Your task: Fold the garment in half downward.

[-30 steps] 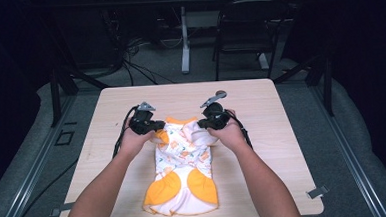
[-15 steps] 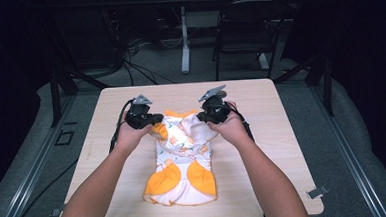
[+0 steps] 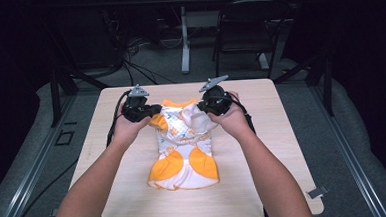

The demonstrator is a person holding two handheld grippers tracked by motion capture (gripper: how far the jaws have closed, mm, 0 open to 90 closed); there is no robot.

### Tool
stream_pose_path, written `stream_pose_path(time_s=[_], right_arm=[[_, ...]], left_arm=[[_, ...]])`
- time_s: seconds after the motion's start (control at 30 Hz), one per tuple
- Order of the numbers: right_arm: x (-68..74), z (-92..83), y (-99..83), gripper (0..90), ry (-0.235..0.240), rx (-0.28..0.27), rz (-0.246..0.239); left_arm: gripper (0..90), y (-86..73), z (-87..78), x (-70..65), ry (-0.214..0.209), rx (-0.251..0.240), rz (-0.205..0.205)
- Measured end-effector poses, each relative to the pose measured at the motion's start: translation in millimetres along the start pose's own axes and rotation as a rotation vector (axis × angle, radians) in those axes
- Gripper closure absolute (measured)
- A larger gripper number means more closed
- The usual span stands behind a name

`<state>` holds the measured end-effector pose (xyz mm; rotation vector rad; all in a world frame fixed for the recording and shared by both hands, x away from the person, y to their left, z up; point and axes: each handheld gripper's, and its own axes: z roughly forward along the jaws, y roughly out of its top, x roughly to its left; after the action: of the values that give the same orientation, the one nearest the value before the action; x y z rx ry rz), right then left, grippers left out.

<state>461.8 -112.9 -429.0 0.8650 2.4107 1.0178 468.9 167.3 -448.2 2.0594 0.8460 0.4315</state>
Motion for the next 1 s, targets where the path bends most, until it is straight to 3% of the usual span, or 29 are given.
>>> stream_pose_path(time_s=[0.17,0.5,1.0], right_arm=[[3.1,-3.8,2.5,86.9,-0.009,0.007,-0.028],[11.1,-2.3,-11.4,86.9,-0.001,0.029,-0.080],[19.7,-1.6,-35.8,86.8,0.054,0.044,-0.090]], left_arm=[[87.6,-0.8,-2.0,-3.9,-0.003,0.003,0.024],[87.6,-11.8,-3.5,-12.8,-0.030,0.009,0.049],[87.6,-26.8,-5.1,-22.9,-0.075,0.024,0.068]])
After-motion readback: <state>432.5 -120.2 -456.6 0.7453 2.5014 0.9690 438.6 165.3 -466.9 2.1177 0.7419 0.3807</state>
